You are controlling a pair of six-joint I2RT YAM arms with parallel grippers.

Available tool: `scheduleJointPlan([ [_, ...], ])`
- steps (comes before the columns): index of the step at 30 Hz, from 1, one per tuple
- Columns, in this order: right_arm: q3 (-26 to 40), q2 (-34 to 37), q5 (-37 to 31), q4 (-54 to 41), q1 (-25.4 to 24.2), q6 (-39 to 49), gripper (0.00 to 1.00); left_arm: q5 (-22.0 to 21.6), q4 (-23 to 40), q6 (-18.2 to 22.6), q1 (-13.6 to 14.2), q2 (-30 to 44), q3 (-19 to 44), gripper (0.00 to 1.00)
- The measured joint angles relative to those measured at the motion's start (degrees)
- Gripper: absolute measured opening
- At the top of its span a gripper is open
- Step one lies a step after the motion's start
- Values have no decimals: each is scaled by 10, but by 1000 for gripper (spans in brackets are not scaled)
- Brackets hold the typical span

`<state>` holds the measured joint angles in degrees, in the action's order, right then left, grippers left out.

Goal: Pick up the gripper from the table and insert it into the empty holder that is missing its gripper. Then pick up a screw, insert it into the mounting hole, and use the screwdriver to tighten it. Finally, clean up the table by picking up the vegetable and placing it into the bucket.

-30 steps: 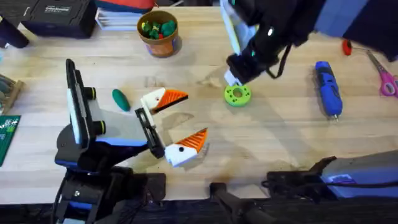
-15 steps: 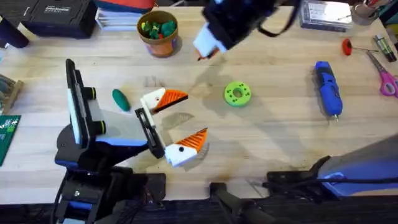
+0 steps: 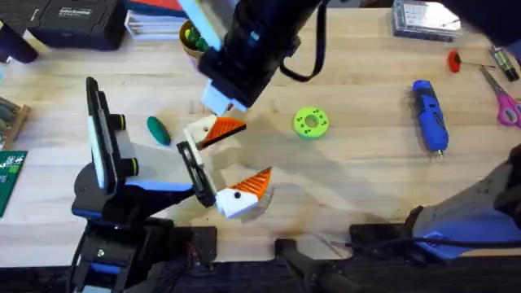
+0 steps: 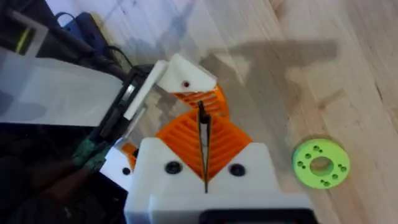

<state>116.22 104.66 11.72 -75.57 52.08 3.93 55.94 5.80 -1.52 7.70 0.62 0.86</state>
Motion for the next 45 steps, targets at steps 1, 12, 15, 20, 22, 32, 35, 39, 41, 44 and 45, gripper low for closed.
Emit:
scheduleJointPlan([
  [1, 0, 1, 0, 1, 3, 2, 7, 0, 0, 0, 0, 0, 0, 985],
  [12, 0, 26, 0, 7, 22, 11, 7, 0, 0, 0, 0, 0, 0, 985],
  [15, 0, 26, 0, 8, 22, 11, 7, 0, 0, 0, 0, 0, 0, 985],
  [20, 0, 26, 0, 9, 22, 10, 7, 0, 0, 0, 0, 0, 0, 985],
  [22, 0, 26, 0, 10, 24, 11, 7, 0, 0, 0, 0, 0, 0, 985],
  [32, 0, 27, 0, 14, 32, 13, 7, 0, 0, 0, 0, 0, 0, 985],
  [35, 0, 30, 0, 15, 32, 13, 7, 0, 0, 0, 0, 0, 0, 985],
  [39, 0, 38, 0, 15, 32, 13, 7, 0, 0, 0, 0, 0, 0, 985],
  [41, 0, 43, -1, 14, 32, 13, 7, 0, 0, 0, 0, 0, 0, 985],
  [44, 0, 49, -1, 14, 31, 13, 7, 0, 0, -3, 0, 0, 0, 985],
  [45, 0, 50, -1, 14, 31, 13, 7, 0, 0, -3, 0, 0, 0, 985],
])
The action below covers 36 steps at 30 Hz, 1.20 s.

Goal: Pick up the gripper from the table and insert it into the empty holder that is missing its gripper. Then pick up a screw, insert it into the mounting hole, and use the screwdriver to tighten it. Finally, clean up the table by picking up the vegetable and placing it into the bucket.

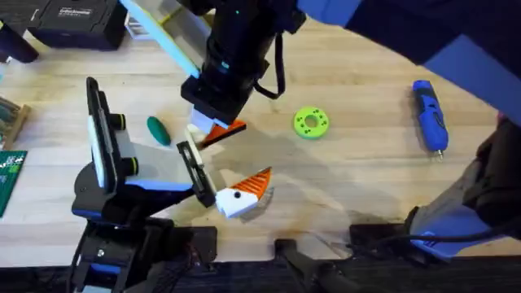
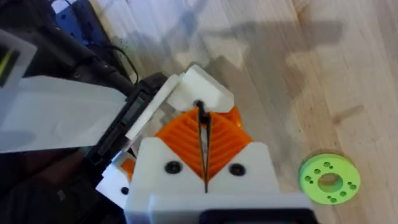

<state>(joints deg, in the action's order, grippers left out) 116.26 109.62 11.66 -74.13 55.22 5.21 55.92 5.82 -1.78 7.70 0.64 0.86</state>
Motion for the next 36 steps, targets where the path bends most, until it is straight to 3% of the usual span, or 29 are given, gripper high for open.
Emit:
scheduleJointPlan([
  [29, 4, 16, -5, 1, 16, 2, 8, 0, 0, -4, 0, 0, 0, 986],
  [30, 4, 16, -4, 0, 16, 3, 57, 0, 0, -4, 0, 0, 0, 986],
  [36, 6, 16, -10, -26, 6, 7, 911, 0, 0, -4, 0, 0, 0, 986],
])
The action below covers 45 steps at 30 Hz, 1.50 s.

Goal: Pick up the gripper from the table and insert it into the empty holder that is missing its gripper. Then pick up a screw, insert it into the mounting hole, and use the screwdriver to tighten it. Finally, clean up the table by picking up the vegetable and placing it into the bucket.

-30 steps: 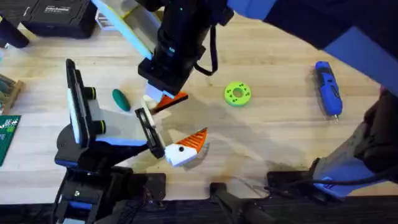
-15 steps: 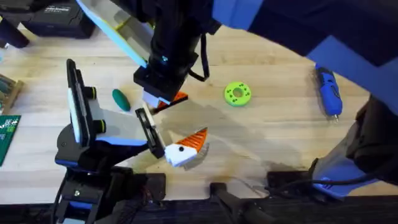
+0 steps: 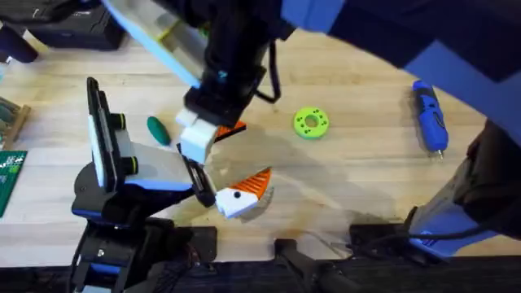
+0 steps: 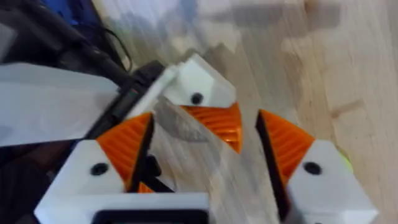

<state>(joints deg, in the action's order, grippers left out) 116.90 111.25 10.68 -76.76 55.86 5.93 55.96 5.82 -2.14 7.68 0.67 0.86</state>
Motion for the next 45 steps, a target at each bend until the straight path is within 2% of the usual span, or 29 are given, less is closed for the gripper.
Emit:
scheduleJointPlan([
  [1, 0, 0, 2, -3, -8, 1, 974, 0, 0, 1, 0, 0, 0, 986],
  [2, 0, 0, 2, -4, -13, 1, 987, 0, 0, 2, 0, 0, 0, 986],
  [8, 0, -22, 8, 0, -43, 1, 994, 0, 0, 2, 0, 0, 0, 985],
  [15, -25, -112, 28, -6, -113, 1, 994, 0, 0, 2, 0, 0, 0, 985],
  [18, -90, -158, 43, 23, -141, -1, 994, 0, 0, 2, 0, 0, 0, 985],
  [25, -334, -315, 82, 137, -210, -31, 992, 0, 0, 3, 0, 0, 0, 985],
  [31, -505, -501, 210, 242, -296, -27, 993, 0, 0, 3, 0, 0, 0, 985],
  [35, -577, -570, 285, 253, -335, 18, 993, 0, 0, 4, 0, 0, 0, 985],
  [39, -626, -585, 317, 232, -339, 108, 993, 0, 0, 4, 0, 0, 0, 985],
  [45, -638, -585, 338, 225, -339, 203, 993, 0, 0, 4, 0, 0, 0, 985],
])
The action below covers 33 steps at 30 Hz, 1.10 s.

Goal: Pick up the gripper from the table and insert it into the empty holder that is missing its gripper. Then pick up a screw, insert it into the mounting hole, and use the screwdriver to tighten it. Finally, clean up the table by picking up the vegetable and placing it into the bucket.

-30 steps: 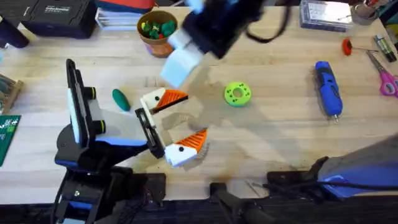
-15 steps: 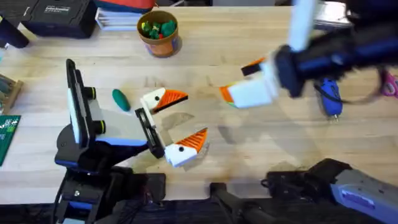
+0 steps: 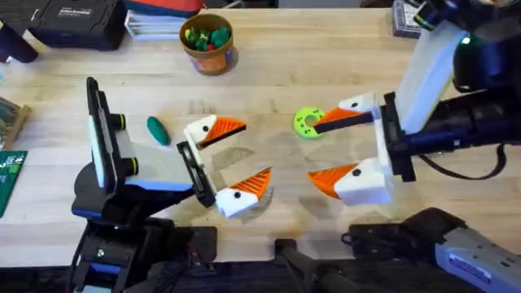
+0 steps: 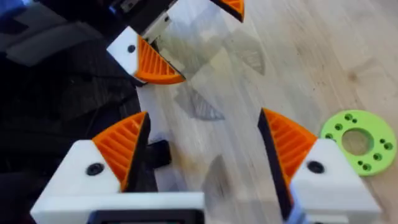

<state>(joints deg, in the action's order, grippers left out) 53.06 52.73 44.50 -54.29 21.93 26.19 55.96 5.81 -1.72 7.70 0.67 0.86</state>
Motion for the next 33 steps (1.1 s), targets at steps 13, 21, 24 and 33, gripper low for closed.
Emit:
scheduleJointPlan([
  [13, 0, 0, 6, 1, 0, 41, 993, 0, 0, 0, 0, 0, 0, 841],
  [21, 0, 0, 6, 1, 0, 43, 993, 0, 0, 3, 0, 0, 0, 6],
  [24, 0, 0, 6, 1, 0, 43, 994, 0, 0, 3, 0, 0, 0, 6],
  [33, 0, 26, -62, 49, -19, -56, 994, 0, 0, 3, 0, 0, 0, 5],
])
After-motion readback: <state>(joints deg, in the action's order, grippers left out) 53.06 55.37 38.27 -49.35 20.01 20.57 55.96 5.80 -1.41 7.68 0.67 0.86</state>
